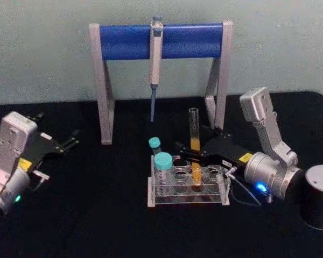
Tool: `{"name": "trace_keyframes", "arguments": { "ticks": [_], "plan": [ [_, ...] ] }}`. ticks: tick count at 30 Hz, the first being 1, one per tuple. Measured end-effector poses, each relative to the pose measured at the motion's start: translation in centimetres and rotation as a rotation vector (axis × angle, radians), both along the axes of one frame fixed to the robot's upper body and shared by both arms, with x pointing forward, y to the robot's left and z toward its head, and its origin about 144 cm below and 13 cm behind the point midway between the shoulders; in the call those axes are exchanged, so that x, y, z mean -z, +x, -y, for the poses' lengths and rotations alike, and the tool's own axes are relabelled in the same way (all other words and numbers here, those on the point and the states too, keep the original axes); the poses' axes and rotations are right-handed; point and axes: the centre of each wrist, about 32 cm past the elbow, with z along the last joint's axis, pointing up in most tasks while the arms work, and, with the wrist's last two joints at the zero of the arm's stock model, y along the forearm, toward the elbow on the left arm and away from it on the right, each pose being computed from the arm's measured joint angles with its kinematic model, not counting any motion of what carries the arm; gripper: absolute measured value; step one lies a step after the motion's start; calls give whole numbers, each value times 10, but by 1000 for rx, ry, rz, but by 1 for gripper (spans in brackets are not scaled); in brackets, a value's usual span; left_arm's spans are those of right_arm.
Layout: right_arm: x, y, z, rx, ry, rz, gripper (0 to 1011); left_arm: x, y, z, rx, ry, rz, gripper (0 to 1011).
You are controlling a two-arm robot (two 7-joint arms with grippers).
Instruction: Pick up the test tube from the test tube rack, shake it, then place it back into the test tube rack.
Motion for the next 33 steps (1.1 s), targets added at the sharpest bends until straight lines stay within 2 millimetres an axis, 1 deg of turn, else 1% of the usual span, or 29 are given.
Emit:
{"name": "trace_keyframes", "arguments": {
  "ticks": [24,26,27,30,32,33],
  "plan": [
    [1,3,-3,7,1,-27,1000,0,0,0,0,0,0,1001],
    [1,3,-3,7,1,-26,982,0,0,0,0,0,0,1001],
    [1,3,-3,7,1,-26,945,0,0,0,0,0,0,1001],
    [1,2,-3,7,1,-26,903,0,0,0,0,0,0,1001],
    [1,2,-3,7,1,-26,819,0,0,0,0,0,0,1001],
    [1,2,-3,7,1,-26,819,0,0,0,0,0,0,1001]
  ]
}}
